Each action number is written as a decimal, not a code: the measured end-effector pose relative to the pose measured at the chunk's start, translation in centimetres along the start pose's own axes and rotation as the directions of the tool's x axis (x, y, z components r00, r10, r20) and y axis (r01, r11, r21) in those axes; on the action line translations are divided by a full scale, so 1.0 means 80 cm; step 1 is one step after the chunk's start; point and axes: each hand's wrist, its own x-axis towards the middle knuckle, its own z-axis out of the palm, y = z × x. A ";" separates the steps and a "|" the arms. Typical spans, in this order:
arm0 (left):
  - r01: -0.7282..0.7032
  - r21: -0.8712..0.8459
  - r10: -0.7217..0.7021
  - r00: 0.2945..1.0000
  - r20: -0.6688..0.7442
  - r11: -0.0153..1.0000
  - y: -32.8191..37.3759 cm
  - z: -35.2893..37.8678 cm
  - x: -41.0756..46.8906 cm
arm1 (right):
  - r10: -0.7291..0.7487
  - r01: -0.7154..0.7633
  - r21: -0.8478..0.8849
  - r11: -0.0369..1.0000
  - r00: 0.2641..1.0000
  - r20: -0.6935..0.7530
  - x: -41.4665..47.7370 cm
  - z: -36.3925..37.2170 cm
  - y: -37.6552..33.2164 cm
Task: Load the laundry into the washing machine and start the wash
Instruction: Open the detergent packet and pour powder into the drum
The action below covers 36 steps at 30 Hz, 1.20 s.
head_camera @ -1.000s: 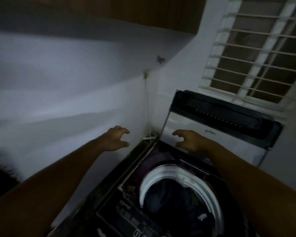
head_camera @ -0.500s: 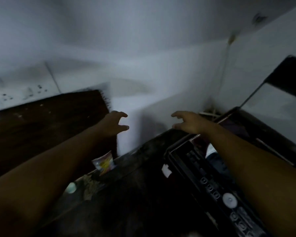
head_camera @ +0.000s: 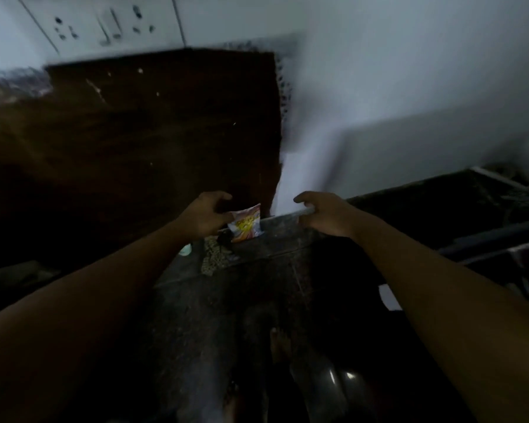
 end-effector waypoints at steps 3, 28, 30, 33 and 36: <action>0.076 -0.097 -0.075 0.997 0.013 0.992 -0.056 0.036 0.045 | -0.027 0.028 -0.014 1.000 0.999 0.034 0.076 0.042 0.024; 0.159 -0.611 -0.313 0.937 -0.153 0.775 -0.391 0.302 0.397 | -0.367 0.315 -0.329 0.890 0.924 -0.108 0.550 0.334 0.214; 0.161 -0.644 -0.318 0.939 -0.134 0.748 -0.398 0.311 0.405 | -0.358 0.279 -0.396 0.875 0.923 -0.141 0.563 0.345 0.215; 0.128 -0.670 -0.311 0.937 -0.160 0.731 -0.408 0.317 0.408 | -0.258 0.166 -0.478 0.862 0.957 -0.133 0.575 0.359 0.214; 0.086 -0.603 -0.255 0.946 -0.200 0.793 -0.418 0.316 0.402 | -0.172 0.073 -0.428 0.901 0.965 -0.197 0.575 0.364 0.213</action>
